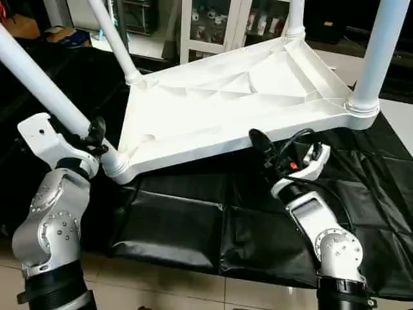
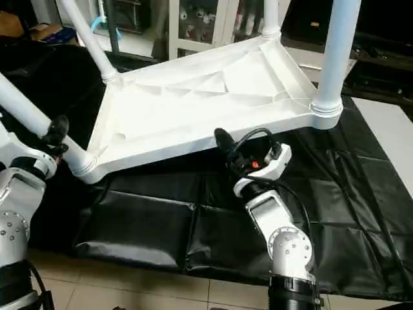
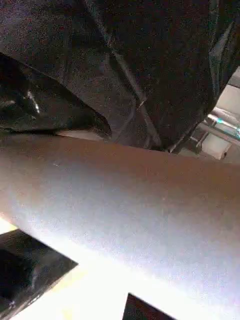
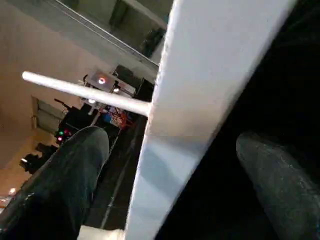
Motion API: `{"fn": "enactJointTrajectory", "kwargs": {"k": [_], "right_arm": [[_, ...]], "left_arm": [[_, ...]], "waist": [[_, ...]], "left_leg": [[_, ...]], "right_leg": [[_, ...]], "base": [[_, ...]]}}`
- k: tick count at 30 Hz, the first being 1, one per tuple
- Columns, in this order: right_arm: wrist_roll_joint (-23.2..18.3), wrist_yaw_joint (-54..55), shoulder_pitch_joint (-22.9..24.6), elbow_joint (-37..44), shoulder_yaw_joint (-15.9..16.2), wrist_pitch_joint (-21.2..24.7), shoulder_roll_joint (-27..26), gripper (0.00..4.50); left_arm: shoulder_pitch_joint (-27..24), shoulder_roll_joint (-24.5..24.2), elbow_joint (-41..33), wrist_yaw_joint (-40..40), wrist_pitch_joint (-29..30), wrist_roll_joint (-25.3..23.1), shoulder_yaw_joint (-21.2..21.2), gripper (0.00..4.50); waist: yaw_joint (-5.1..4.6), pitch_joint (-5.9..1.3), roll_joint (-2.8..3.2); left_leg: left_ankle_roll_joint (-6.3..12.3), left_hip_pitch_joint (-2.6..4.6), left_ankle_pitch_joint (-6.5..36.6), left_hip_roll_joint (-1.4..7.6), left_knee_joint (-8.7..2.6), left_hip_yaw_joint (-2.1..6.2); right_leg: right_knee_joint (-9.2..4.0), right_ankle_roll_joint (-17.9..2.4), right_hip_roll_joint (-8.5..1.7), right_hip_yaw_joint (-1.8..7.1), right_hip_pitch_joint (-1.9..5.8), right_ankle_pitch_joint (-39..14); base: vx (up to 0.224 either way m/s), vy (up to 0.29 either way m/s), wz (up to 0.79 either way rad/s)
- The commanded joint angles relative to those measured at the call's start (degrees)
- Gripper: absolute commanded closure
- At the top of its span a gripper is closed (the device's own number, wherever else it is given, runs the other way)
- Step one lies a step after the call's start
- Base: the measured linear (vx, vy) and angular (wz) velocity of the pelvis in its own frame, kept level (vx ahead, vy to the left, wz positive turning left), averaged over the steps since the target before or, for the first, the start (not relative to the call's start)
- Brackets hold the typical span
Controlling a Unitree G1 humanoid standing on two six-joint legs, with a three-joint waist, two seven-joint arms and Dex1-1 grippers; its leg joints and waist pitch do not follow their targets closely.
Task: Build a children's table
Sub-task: Flip table
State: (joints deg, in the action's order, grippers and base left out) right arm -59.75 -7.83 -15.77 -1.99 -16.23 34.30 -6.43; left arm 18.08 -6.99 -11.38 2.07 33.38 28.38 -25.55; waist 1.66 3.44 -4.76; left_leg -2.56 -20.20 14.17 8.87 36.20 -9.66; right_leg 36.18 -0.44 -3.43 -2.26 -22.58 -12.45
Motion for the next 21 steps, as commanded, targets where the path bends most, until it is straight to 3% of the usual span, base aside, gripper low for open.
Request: {"fn": "enactJointTrajectory", "kwargs": {"k": [1,5,11,15,18,21], "right_arm": [[-3.6,-0.1,-1.6,-2.2,-1.9,0.5,-2.5,0.0],[-6.7,0.1,-3.9,-4.4,-2.8,0.6,-1.7,0.0],[-3.9,2.3,-11.3,-12.0,-6.1,-3.6,-0.3,0.0],[-0.8,1.8,-12.8,-14.5,-5.6,-5.7,0.5,0.0],[2.1,1.3,-14.2,-17.0,-5.1,-9.3,1.1,0.17],[2.3,2.2,-15.5,-18.6,-6.6,-11.8,0.7,0.17]], "left_arm": [[-0.3,2.9,-1.2,-0.6,1.0,6.3,-0.2,2.44],[-0.5,3.1,-1.4,-0.7,1.1,6.4,0.2,2.44],[-0.8,4.3,-2.0,-1.2,1.7,6.8,0.8,2.44],[-0.9,4.7,-2.3,-1.4,2.2,6.9,0.9,2.44],[-1.0,4.9,-2.6,-1.5,2.5,7.1,1.3,2.44],[-1.0,5.2,-2.8,-1.5,2.5,7.1,1.6,2.44]], "waist": [[0.01,-3.65,-0.29],[0.28,-3.93,-0.27],[0.32,-3.88,-0.57],[0.51,-4.12,-0.64],[0.59,-4.09,-0.68],[0.61,-4.04,-0.74]], "left_leg": [[2.92,0.33,-6.9,3.76,-4.53,1.27],[4.18,0.34,-9.8,3.64,-4.19,1.08],[4.32,0.39,-9.1,3.67,-4.14,0.74],[4.52,0.36,-11.4,3.56,-3.94,0.74],[4.56,0.34,-10.1,3.59,-3.95,0.66],[4.49,0.3,-8.7,3.63,-4.0,0.58]], "right_leg": [[-2.73,-10.8,-4.69,2.93,2.83,5.3],[-2.34,-11.6,-4.55,2.88,2.71,9.0],[-2.46,-11.9,-4.49,2.82,2.47,6.8],[-2.18,-11.7,-4.37,2.71,2.6,9.2],[-2.27,-11.8,-4.49,2.78,2.62,7.8],[-2.39,-11.9,-4.52,2.81,2.62,6.7]], "base": [[0.0,0.0,0.0],[0.0,0.0,0.0],[0.0,0.0,0.0],[0.0,0.0,0.0],[0.0,0.0,0.0],[0.0,0.0,0.0]]}}
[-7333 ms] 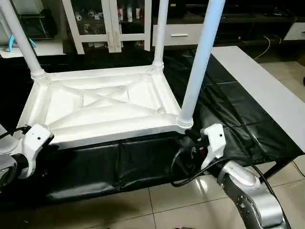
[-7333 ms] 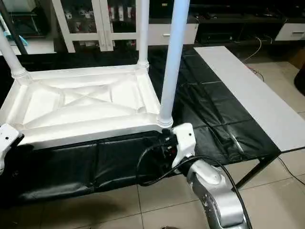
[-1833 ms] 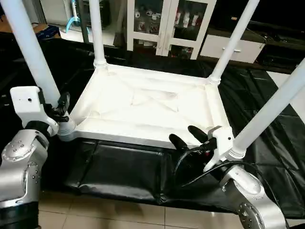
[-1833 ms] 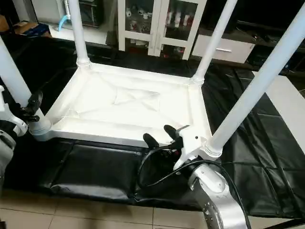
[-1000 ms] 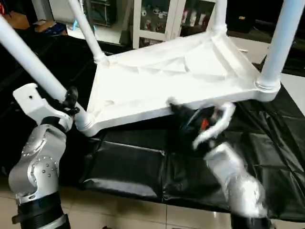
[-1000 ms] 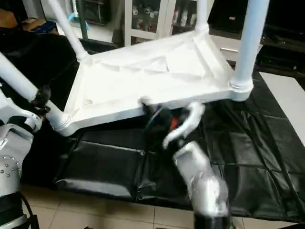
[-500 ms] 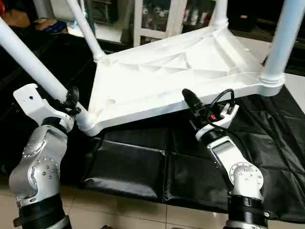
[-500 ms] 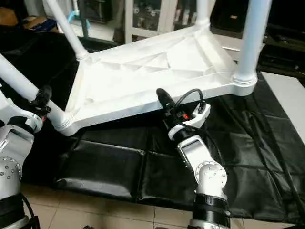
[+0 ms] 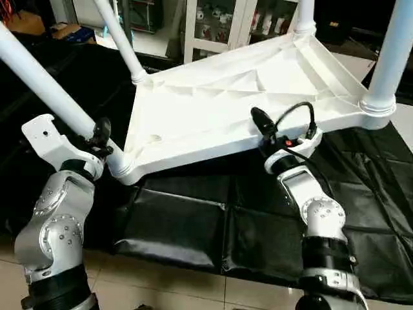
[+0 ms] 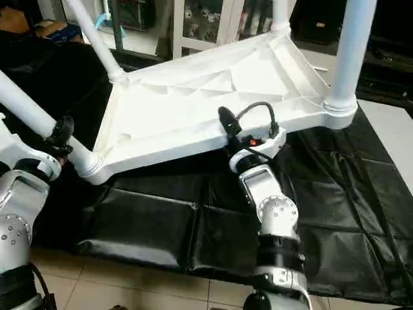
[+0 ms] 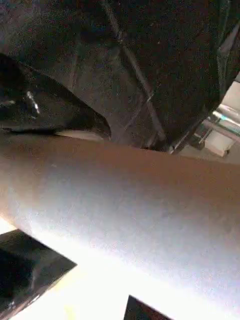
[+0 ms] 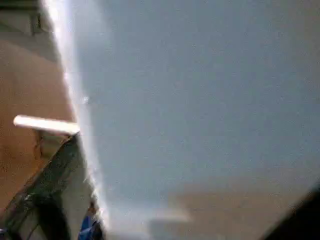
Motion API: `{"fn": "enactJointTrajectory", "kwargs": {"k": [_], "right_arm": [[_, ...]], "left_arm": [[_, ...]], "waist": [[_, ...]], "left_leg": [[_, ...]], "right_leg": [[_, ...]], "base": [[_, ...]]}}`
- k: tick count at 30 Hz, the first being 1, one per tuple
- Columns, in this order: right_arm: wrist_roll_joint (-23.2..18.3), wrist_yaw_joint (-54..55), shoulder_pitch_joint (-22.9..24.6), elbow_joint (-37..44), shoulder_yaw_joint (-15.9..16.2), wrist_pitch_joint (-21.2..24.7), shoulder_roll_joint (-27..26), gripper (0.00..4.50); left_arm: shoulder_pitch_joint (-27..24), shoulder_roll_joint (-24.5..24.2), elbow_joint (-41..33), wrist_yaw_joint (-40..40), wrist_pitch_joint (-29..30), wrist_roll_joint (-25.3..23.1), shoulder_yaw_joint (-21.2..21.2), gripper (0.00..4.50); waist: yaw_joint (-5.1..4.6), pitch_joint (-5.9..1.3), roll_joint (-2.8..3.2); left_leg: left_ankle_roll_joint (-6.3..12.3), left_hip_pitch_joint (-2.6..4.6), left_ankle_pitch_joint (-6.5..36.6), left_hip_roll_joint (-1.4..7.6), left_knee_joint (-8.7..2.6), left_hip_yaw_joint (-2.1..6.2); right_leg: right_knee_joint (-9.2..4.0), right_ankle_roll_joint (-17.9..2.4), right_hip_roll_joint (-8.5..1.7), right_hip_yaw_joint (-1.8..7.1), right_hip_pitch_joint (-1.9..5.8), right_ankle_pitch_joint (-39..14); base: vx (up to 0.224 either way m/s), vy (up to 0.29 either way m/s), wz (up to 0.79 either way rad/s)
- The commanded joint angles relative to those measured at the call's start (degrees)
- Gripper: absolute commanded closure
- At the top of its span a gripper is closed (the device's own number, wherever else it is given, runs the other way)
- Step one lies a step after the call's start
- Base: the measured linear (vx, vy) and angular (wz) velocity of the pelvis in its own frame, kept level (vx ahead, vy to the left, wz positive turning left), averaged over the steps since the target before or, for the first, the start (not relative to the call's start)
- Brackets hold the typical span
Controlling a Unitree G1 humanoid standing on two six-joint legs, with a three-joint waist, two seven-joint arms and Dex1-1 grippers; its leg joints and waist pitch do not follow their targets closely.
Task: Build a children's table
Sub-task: Flip table
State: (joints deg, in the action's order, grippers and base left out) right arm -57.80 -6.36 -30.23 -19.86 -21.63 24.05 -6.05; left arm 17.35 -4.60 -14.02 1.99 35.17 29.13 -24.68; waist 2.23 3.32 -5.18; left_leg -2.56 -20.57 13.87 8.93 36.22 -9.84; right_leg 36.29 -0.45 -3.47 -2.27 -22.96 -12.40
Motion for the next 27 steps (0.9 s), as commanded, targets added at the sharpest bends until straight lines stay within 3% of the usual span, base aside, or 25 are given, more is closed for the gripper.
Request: {"fn": "enactJointTrajectory", "kwargs": {"k": [1,3,11,21,23,27], "right_arm": [[0.4,1.1,-1.7,-1.5,-1.8,-2.2,0.4,0.31],[0.6,1.6,-2.4,-2.7,-2.3,-2.8,0.7,0.52],[3.0,2.2,-4.7,-7.1,-3.6,-6.0,1.4,1.17],[7.1,1.7,-6.9,-9.9,-2.7,-8.3,2.7,2.03],[8.1,1.7,-7.4,-10.1,-2.4,-8.9,3.1,2.16],[9.7,1.9,-10.1,-11.3,-2.5,-11.3,4.8,2.4]], "left_arm": [[-0.3,3.1,-0.3,-1.5,0.8,6.3,1.0,2.44],[-0.4,3.4,-0.4,-1.5,0.7,6.1,1.3,2.44],[-0.7,4.1,-0.9,-1.6,1.1,5.7,1.9,2.44],[-0.8,4.5,-0.7,-0.8,1.3,5.0,1.7,2.44],[-0.8,4.6,-0.6,-1.4,1.3,6.2,1.1,1.88],[-1.0,3.7,-1.1,-1.0,1.7,6.1,0.3,1.36]], "waist": [[0.0,-3.94,-0.32],[0.08,-3.94,-0.16],[0.16,-4.01,-0.46],[0.06,-3.9,-0.61],[0.02,-3.92,-0.62],[0.03,-3.91,-0.65]], "left_leg": [[4.57,0.66,-8.3,3.61,-4.05,0.81],[4.71,0.66,-8.4,3.6,-4.02,0.8],[5.5,0.58,-8.9,3.54,-3.9,0.73],[4.9,0.46,-7.0,3.53,-3.9,0.67],[4.75,0.48,-6.8,3.5,-3.89,0.66],[4.16,0.43,-6.1,3.5,-3.88,0.61]], "right_leg": [[-2.44,-12.0,-4.46,2.79,2.98,6.7],[-2.4,-12.0,-4.41,2.76,2.97,7.0],[-2.37,-12.0,-4.36,2.7,2.99,7.0],[-2.53,-11.6,-4.31,2.72,2.87,4.2],[-2.53,-11.6,-4.32,2.72,2.87,3.9],[-2.46,-12.1,-4.15,2.68,2.79,4.4]], "base": [[0.0,0.0,0.0],[0.0,0.0,0.0],[0.0,0.0,0.0],[0.0,0.0,0.0],[0.0,0.0,0.0],[0.0,0.0,0.0]]}}
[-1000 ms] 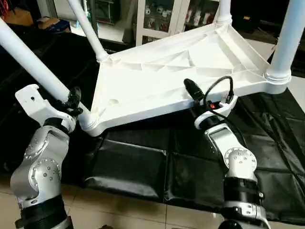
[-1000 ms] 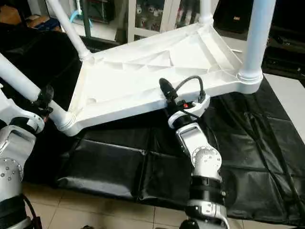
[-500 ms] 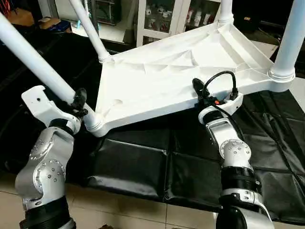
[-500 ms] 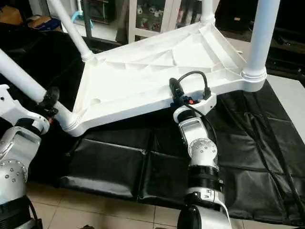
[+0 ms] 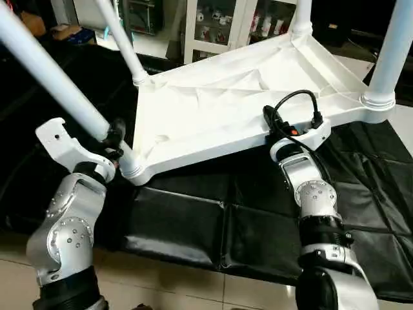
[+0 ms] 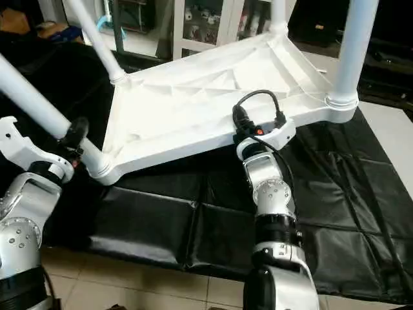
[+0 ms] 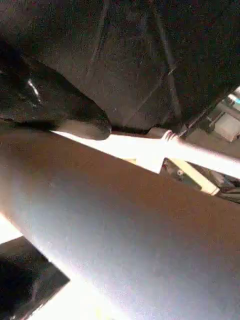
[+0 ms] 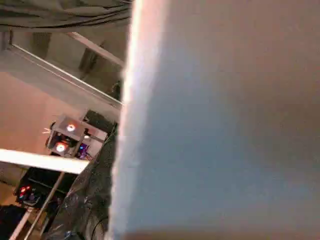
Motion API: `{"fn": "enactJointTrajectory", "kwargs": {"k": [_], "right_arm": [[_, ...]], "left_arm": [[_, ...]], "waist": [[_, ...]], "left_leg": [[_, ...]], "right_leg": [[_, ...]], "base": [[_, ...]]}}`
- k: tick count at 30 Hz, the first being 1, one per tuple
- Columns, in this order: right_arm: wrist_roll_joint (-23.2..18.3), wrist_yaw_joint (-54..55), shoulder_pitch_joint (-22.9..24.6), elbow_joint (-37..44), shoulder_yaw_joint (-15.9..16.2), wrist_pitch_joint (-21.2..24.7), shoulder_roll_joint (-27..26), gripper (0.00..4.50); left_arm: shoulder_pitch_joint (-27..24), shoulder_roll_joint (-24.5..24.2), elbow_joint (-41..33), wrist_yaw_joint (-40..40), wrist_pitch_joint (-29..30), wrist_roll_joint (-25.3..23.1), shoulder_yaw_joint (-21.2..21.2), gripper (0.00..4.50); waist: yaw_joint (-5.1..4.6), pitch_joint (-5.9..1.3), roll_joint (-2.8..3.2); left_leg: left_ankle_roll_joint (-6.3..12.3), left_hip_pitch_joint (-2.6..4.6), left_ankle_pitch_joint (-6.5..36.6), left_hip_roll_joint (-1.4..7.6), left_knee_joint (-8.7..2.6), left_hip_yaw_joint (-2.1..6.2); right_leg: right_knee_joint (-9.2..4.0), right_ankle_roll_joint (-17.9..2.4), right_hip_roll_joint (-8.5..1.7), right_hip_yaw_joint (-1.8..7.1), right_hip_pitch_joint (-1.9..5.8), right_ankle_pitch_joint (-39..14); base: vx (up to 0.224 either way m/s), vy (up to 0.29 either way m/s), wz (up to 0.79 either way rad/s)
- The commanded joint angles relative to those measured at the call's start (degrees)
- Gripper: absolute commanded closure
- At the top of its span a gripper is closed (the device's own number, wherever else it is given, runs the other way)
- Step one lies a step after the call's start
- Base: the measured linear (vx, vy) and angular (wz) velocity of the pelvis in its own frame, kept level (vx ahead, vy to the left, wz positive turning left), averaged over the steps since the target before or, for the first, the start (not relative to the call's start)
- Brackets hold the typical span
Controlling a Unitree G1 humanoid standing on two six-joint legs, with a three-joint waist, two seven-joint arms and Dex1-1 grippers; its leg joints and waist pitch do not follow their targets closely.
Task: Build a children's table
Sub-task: Flip table
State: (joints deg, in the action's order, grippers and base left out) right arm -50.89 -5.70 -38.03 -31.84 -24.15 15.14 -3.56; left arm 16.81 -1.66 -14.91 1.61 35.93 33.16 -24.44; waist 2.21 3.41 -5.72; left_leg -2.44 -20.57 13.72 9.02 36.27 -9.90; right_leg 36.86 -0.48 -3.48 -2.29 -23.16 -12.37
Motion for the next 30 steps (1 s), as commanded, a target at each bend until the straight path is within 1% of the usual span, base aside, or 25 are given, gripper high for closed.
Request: {"fn": "enactJointTrajectory", "kwargs": {"k": [1,5,6,7,8,9,10,11,12,13,14,15,17,18,19,21,22,23,24,25,26,27,28,29,30], "right_arm": [[2.9,1.2,-2.6,0.6,-0.1,-2.6,2.5,2.41],[3.5,0.0,-6.0,-0.1,-1.0,-3.7,4.2,2.41],[3.5,0.0,-6.0,-0.1,-1.0,-3.7,4.2,2.41],[4.2,-0.1,-7.4,0.1,-0.9,-4.3,5.1,2.41],[4.4,0.0,-7.9,0.2,-0.9,-4.6,5.5,2.41],[4.4,0.0,-7.9,0.2,-0.9,-4.6,5.5,2.41],[4.7,0.0,-8.7,0.2,-1.1,-5.2,5.9,2.41],[5.8,0.5,-10.3,-0.5,-1.2,-6.4,7.5,2.41],[5.8,0.5,-10.3,-0.5,-1.2,-6.4,7.5,2.41],[7.1,0.8,-11.6,-1.2,-1.0,-7.5,9.0,2.41],[7.4,0.9,-11.8,-1.3,-0.9,-7.7,9.3,2.43],[11.1,1.2,-14.4,-2.9,0.1,-10.4,13.1,2.43],[12.2,1.2,-15.2,-3.3,0.4,-11.3,14.2,2.43],[14.1,1.7,-16.2,-3.8,0.8,-12.9,15.6,2.43],[15.3,1.9,-16.7,-4.1,1.2,-13.9,16.2,2.43],[18.6,3.1,-18.1,-4.7,2.1,-16.2,17.7,2.43],[19.5,3.5,-18.6,-4.8,2.2,-17.0,18.1,2.43],[19.5,3.5,-18.6,-4.8,2.2,-17.0,18.1,2.43],[20.2,4.3,-19.3,-5.1,2.1,-17.7,18.7,2.43],[20.7,4.8,-20.0,-5.5,2.0,-18.2,19.3,2.43],[20.7,4.8,-20.0,-5.5,2.0,-18.2,19.3,2.43],[20.7,4.8,-20.0,-5.5,2.0,-18.2,19.3,2.43],[21.0,5.0,-20.2,-5.6,2.0,-18.4,19.6,2.43],[21.5,5.3,-20.6,-5.8,2.0,-18.8,20.1,2.43],[23.3,6.0,-21.5,-7.0,2.7,-20.3,22.0,2.44]], "left_arm": [[-0.5,0.7,-0.2,-0.7,0.9,2.1,0.0,1.3],[-0.7,-0.2,0.1,0.2,0.0,-0.5,0.4,1.02],[-0.7,-0.2,0.1,0.2,0.0,-0.5,0.4,0.85],[-0.9,-1.0,0.6,1.1,-0.6,-2.5,0.5,0.79],[-0.9,-1.3,0.9,1.6,-1.0,-3.2,0.3,0.79],[-0.9,-1.3,0.9,1.6,-1.0,-3.2,0.3,0.51],[-1.0,-1.5,1.2,2.4,-1.6,-4.2,-0.1,0.51],[-1.1,-2.1,1.3,3.5,-3.0,-5.0,-1.2,0.46],[-1.1,-2.1,1.3,3.5,-3.0,-5.0,-1.2,0.43],[-1.3,-2.6,1.3,4.2,-3.6,-5.0,-2.3,0.43],[-1.3,-2.7,1.3,4.2,-3.8,-4.9,-2.4,0.43],[-2.2,-3.6,0.6,4.3,-5.9,-4.4,-4.7,0.43],[-2.5,-3.9,0.3,4.1,-6.5,-4.2,-5.4,0.43],[-3.2,-4.1,-0.1,3.5,-6.6,-3.8,-5.8,0.43],[-3.8,-4.2,-0.4,2.9,-5.9,-3.4,-5.5,0.43],[-6.8,-5.4,-2.0,-0.3,-2.1,-3.8,-1.4,0.43],[-7.9,-5.8,-2.6,-1.6,-1.2,-4.4,0.4,0.43],[-7.9,-5.8,-2.6,-1.6,-1.2,-4.4,0.4,0.43],[-8.7,-5.6,-3.4,-2.4,0.1,-4.1,1.9,0.43],[-9.2,-5.3,-3.9,-2.8,0.7,-4.1,3.0,0.43],[-9.2,-5.3,-3.9,-2.8,0.7,-4.1,3.0,0.43],[-9.2,-5.3,-3.9,-2.8,0.7,-4.1,3.0,0.43],[-9.4,-5.3,-4.1,-3.0,1.2,-3.9,3.5,0.43],[-9.7,-5.2,-4.4,-3.3,1.9,-3.7,4.2,0.43],[-10.7,-6.7,-5.1,-5.1,3.7,-3.4,7.5,0.43]], "waist": [[0.0,-4.04,-0.23],[-0.05,-3.98,-0.47],[0.07,-4.09,-0.47],[0.12,-4.17,-0.47],[0.03,-4.3,-0.61],[0.08,-4.47,-0.61],[0.01,-4.36,-0.58],[-0.05,-4.34,-1.25],[0.11,-4.44,-0.81],[0.12,-4.42,-0.76],[0.02,-4.38,-0.94],[-0.02,-4.31,-1.51],[0.02,-4.17,-1.35],[-0.01,-4.12,-1.79],[0.11,-4.13,-1.67],[0.23,-4.04,-1.83],[0.4,-4.02,-1.77],[0.51,-3.96,-1.78],[1.02,-3.8,-1.88],[1.69,-3.68,-1.66],[2.03,-3.65,-1.6],[2.87,-3.66,-1.34],[3.14,-3.73,-1.31],[3.13,-3.71,-1.49],[3.15,-3.73,-1.34]], "left_leg": [[4.17,0.4,-6.3,3.41,-3.9,0.71],[4.2,0.33,-5.0,3.38,-3.93,0.67],[4.18,0.37,-5.5,3.38,-3.83,0.67],[4.35,0.44,-6.1,3.37,-3.75,0.62],[4.85,0.24,-7.7,3.32,-3.63,0.69],[5.54,0.19,-9.4,3.29,-3.48,0.71],[6.07,0.12,-9.8,3.29,-3.43,0.64],[6.31,0.06,-9.6,3.29,-3.42,0.57],[6.11,0.08,-9.5,3.3,-3.39,0.64],[6.07,0.19,-9.6,3.35,-3.37,0.59],[5.83,0.32,-10.1,3.4,-3.35,0.58],[5.74,0.2,-10.1,3.4,-3.32,0.54],[5.27,0.2,-9.2,3.39,-3.31,0.46],[5.06,0.33,-8.9,3.49,-3.32,0.38],[4.68,0.43,-9.0,3.5,-3.33,0.42],[4.28,0.65,-9.1,3.49,-3.36,0.27],[3.8,0.72,-8.8,3.61,-3.46,0.33],[3.56,0.87,-8.6,3.67,-3.43,0.24],[3.02,1.54,-7.5,3.65,-3.35,-0.23],[2.47,2.28,-6.0,3.58,-3.34,-0.93],[2.0,2.43,-5.0,3.66,-3.41,-1.23],[0.9,3.0,-3.8,3.83,-3.48,-1.98],[-0.18,2.92,-3.5,3.88,-3.52,-2.25],[-0.58,2.43,-3.5,3.91,-3.6,-2.21],[-1.49,1.53,-2.5,3.89,-3.73,-2.12]], "right_leg": [[-2.96,-11.9,-4.13,2.7,3.03,4.9],[-3.12,-11.7,-4.21,2.69,3.07,3.0],[-3.0,-11.4,-4.16,2.71,3.04,3.7],[-2.94,-11.4,-4.12,2.69,2.95,4.5],[-2.69,-11.4,-4.03,2.65,3.03,6.3],[-2.51,-11.5,-4.0,2.58,3.01,8.1],[-2.49,-11.7,-3.94,2.57,2.84,8.6],[-2.63,-11.7,-3.96,2.56,2.89,8.2],[-2.45,-11.9,-4.08,2.54,2.92,7.6],[-2.46,-11.9,-4.07,2.52,2.76,7.8],[-2.37,-12.1,-3.87,2.37,2.57,7.9],[-2.38,-12.2,-3.89,2.36,2.67,7.6],[-2.47,-12.3,-3.93,2.4,2.53,6.3],[-2.56,-12.1,-3.9,2.45,2.44,6.3],[-2.4,-12.0,-3.92,2.42,2.43,6.4],[-2.45,-11.8,-3.68,2.4,2.19,6.7],[-2.43,-11.4,-3.69,2.34,2.19,6.2],[-2.43,-11.2,-3.66,2.34,2.03,6.0],[-2.7,-11.0,-3.41,2.4,1.51,5.7],[-2.91,-10.9,-3.02,2.54,0.94,5.3],[-2.96,-10.8,-2.96,2.61,0.89,5.0],[-3.12,-10.4,-2.61,2.55,0.37,4.9],[-2.92,-9.9,-2.36,2.51,0.3,5.7],[-2.82,-9.4,-2.36,2.53,0.62,5.9],[-2.71,-8.3,-2.51,2.57,1.21,4.7]], "base": [[0.0,0.0,0.0],[0.0,0.0,0.0],[0.0,0.0,0.0],[0.0,0.0,0.0],[0.0,0.0,0.0],[0.0,0.0,0.0],[0.0,0.0,0.0],[0.0,0.0,0.0],[0.0,0.0,0.0],[0.0,0.0,0.0],[0.0,0.0,0.0],[0.0,0.0,0.0],[0.0,0.0,0.0],[0.0,0.0,0.0],[0.0,0.0,0.0],[0.0,0.0,0.0],[0.0,0.0,0.0],[0.0,0.0,0.0],[0.0,0.0,0.0],[0.0,0.0,0.0],[-0.001,-0.001,0.25],[-0.017,-0.003,0.3],[-0.017,-0.003,0.3],[-0.029,-0.001,0.23],[0.0,0.0,0.0]]}}
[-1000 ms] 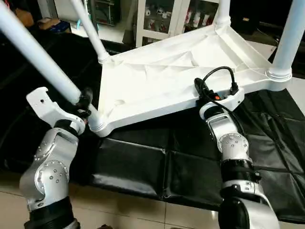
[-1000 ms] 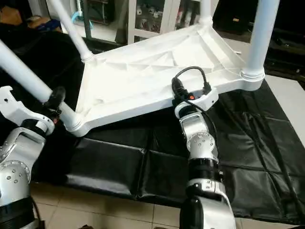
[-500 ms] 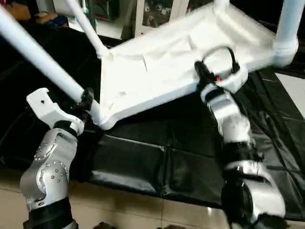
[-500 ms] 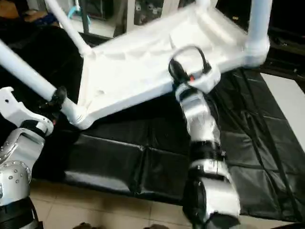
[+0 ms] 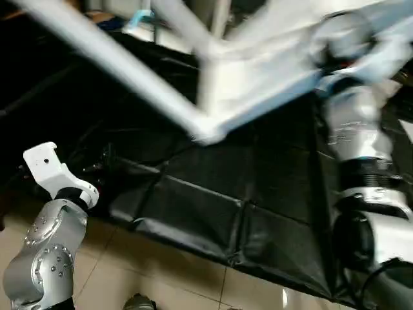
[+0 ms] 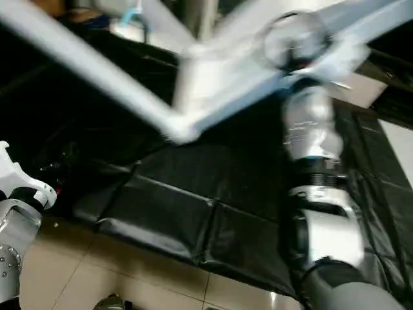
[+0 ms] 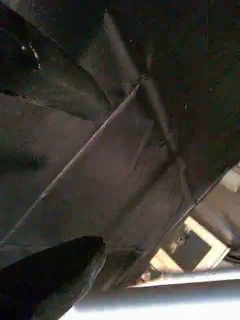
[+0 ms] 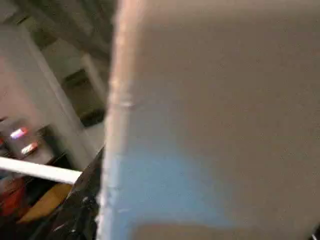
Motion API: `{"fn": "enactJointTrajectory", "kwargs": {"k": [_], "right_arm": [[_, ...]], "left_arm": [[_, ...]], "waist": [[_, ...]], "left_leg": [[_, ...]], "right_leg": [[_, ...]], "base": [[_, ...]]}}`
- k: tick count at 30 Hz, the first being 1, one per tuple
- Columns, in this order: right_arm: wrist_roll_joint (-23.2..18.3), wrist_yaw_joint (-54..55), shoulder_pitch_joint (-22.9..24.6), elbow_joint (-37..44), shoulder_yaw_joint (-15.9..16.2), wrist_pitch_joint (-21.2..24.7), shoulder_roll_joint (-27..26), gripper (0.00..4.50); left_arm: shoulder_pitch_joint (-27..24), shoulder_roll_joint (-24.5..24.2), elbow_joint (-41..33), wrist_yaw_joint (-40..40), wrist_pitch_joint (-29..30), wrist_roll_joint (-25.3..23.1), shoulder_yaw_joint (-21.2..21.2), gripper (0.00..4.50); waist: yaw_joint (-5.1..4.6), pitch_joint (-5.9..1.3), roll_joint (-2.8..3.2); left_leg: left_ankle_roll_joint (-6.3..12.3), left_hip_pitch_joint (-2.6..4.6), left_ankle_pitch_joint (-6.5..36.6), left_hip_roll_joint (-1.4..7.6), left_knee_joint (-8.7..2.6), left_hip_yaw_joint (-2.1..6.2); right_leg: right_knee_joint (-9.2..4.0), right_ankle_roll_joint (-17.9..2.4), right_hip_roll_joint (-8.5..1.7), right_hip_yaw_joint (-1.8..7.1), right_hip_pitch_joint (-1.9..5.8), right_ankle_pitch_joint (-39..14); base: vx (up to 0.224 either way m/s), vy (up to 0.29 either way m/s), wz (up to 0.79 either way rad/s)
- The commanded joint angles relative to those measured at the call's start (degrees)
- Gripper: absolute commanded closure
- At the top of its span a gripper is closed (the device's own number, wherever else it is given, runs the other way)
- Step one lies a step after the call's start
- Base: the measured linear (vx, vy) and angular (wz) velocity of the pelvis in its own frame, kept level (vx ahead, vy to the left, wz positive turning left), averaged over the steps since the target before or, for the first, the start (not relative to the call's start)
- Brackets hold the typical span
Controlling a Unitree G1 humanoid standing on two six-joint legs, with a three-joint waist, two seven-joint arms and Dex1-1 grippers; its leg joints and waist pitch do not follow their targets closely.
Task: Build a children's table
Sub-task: Flip table
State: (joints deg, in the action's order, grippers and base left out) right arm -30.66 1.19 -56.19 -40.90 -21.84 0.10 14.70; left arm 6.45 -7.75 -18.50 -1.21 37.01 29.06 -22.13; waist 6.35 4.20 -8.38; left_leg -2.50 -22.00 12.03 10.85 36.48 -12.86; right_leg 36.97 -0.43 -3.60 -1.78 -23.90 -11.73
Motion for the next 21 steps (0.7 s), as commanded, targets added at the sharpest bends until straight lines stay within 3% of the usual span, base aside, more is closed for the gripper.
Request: {"fn": "enactJointTrajectory", "kwargs": {"k": [1,2,3,6,7,8,9,10,11,15,20,21], "right_arm": [[3.6,-0.7,-3.6,1.7,0.6,-5.7,4.3,2.44],[3.6,-0.7,-3.6,1.7,0.6,-5.7,4.3,2.45],[5.3,-1.4,-3.6,1.0,2.3,-4.3,6.2,2.46],[6.9,-2.4,-3.1,1.4,4.3,-1.9,7.4,2.46],[7.8,-2.8,-3.1,1.2,5.2,-0.8,8.0,2.47],[8.4,-3.4,-3.1,1.5,6.1,0.5,8.8,2.47],[9.8,-5.1,-3.6,1.6,7.9,3.0,10.6,2.47],[9.8,-5.1,-3.6,1.6,7.9,3.0,10.6,2.47],[11.9,-7.0,-4.8,0.0,9.7,4.1,12.6,2.47],[13.7,-8.2,-6.0,-1.6,10.9,4.6,14.1,2.47],[17.2,-10.2,-9.6,-6.4,12.8,4.7,16.5,2.51],[17.9,-10.4,-10.7,-7.9,13.1,4.5,17.1,2.51]], "left_arm": [[-0.6,-1.1,-1.7,-2.8,3.1,0.8,6.1,0.43],[-0.6,-1.1,-1.7,-2.8,3.1,0.8,6.1,0.43],[-0.7,-3.1,-2.7,-4.4,3.4,0.4,9.0,0.43],[0.1,-4.5,-2.5,-4.8,1.7,-1.4,10.1,0.43],[0.6,-5.2,-2.2,-4.9,1.0,-2.5,10.4,0.43],[1.5,-5.8,-1.8,-5.0,0.4,-3.4,10.6,0.43],[3.2,-6.7,-1.4,-5.3,-0.4,-4.4,10.8,0.43],[3.2,-6.7,-1.4,-5.3,-0.4,-4.4,10.8,0.43],[5.0,-7.4,-1.4,-6.1,-0.5,-5.5,11.0,0.43],[5.7,-8.4,-1.7,-7.0,-0.3,-6.5,12.2,0.43],[7.2,-9.7,-2.7,-7.4,0.6,-6.3,13.7,0.43],[7.6,-10.0,-2.8,-7.2,0.7,-6.1,13.8,0.43]], "waist": [[-1.08,-4.57,1.04],[-1.19,-4.55,0.98],[-1.7,-4.45,1.03],[-2.45,-4.47,0.73],[-2.91,-4.53,1.75],[-2.91,-4.53,1.75],[-3.29,-4.62,2.19],[-3.4,-4.62,1.95],[-3.62,-4.58,2.14],[-4.29,-4.75,2.35],[-4.39,-4.8,2.63],[-4.19,-4.88,2.59]], "left_leg": [[-2.11,2.63,-0.4,2.12,-4.01,1.04],[-2.51,2.38,0.3,2.06,-4.05,1.15],[-3.56,2.0,3.0,2.02,-4.15,1.31],[-3.55,1.46,4.1,1.93,-4.0,1.48],[-3.81,1.5,4.5,1.89,-4.01,1.58],[-3.81,1.5,4.5,1.89,-4.01,1.58],[-3.47,1.29,4.5,1.76,-3.9,1.79],[-3.31,1.4,4.5,1.76,-3.85,1.7],[-3.06,1.12,4.2,1.71,-3.78,1.79],[-2.29,0.82,3.9,1.85,-3.55,1.81],[-1.64,1.19,3.6,2.01,-3.46,1.72],[-1.44,1.54,3.6,2.01,-3.29,1.54]], "right_leg": [[-2.86,-7.5,-2.58,1.99,2.16,2.7],[-2.93,-6.9,-2.6,1.95,2.23,1.1],[-3.35,-5.7,-2.78,2.08,2.22,-2.4],[-3.66,-5.0,-2.94,2.26,2.37,-4.5],[-3.74,-5.1,-2.73,2.16,2.28,-3.9],[-3.74,-5.1,-2.73,2.16,2.28,-3.9],[-3.46,-5.5,-2.63,2.17,2.64,-3.3],[-3.67,-5.7,-2.55,2.12,2.53,-3.1],[-3.44,-6.3,-2.53,2.16,2.69,-2.6],[-3.23,-7.9,-2.74,2.2,2.78,-1.8],[-3.02,-10.0,-2.49,2.02,2.53,0.1],[-2.89,-10.9,-2.42,2.0,2.32,1.0]], "base": [[0.0,0.0,0.0],[0.0,0.0,0.0],[0.0,0.0,0.0],[0.0,0.0,0.0],[0.0,0.0,0.0],[0.0,0.0,0.0],[0.0,0.0,0.0],[0.0,0.0,0.0],[0.0,0.0,0.0],[0.0,0.0,0.0],[0.0,0.0,0.0],[0.0,0.0,0.0]]}}
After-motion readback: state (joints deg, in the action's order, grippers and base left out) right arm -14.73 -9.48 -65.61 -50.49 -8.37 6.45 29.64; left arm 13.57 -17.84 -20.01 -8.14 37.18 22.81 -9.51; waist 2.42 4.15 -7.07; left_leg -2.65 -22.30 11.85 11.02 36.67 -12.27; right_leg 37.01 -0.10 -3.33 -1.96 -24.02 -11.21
